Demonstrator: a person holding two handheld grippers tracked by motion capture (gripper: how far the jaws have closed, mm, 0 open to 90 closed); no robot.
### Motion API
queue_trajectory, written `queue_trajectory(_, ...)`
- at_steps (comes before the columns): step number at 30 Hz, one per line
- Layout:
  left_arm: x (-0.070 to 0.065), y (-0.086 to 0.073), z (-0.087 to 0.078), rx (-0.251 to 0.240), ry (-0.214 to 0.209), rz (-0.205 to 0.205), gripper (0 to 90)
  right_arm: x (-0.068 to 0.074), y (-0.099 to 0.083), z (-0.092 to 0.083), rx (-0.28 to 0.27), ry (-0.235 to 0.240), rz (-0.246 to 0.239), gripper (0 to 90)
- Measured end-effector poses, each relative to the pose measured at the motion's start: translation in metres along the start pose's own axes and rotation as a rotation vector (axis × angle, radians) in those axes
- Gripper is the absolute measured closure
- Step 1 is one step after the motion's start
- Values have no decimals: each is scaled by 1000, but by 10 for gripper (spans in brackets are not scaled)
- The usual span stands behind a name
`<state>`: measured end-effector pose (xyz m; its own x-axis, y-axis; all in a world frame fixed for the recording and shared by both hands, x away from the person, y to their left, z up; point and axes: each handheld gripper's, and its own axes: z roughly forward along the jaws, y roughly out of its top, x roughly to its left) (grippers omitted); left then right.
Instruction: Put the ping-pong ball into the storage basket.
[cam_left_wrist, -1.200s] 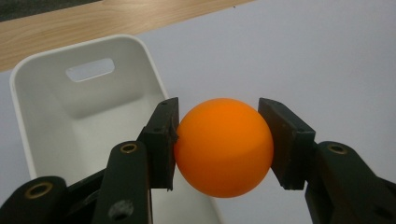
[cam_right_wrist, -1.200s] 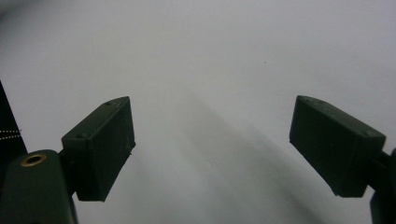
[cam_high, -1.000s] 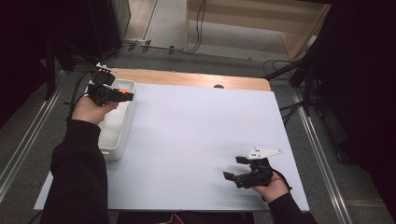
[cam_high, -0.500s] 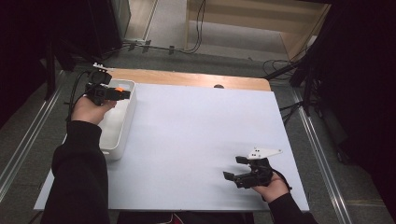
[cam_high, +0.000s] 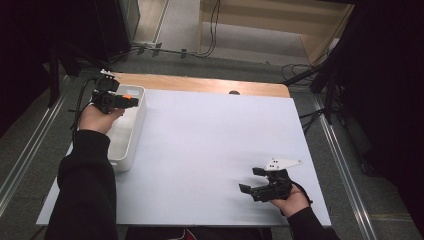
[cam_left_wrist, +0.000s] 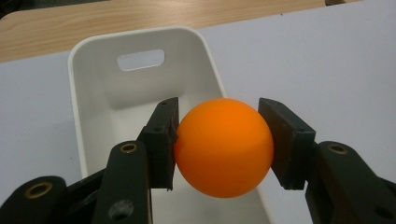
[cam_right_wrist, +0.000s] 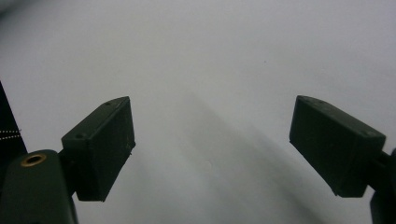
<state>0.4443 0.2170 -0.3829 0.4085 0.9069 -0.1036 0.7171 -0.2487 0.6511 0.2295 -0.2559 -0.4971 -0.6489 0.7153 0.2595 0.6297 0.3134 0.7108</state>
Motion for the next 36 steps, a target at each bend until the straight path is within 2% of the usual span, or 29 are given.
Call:
queue_trajectory(9, 2, -2, 6, 11, 11, -2, 506, 0, -1, -1, 1, 1, 9, 129)
queue_trajectory(15, 8, -4, 10, 5, 23, -24, 505, 0, -1, -1, 3, 0, 13, 129)
queue_trajectory(28, 14, -11, 24, 28, 41, -58, 504, 0, -1, -1, 4, -1, 11, 129)
queue_trajectory(36, 14, -12, 27, 42, 46, -56, 504, 1, -1, -1, 5, 1, 10, 129)
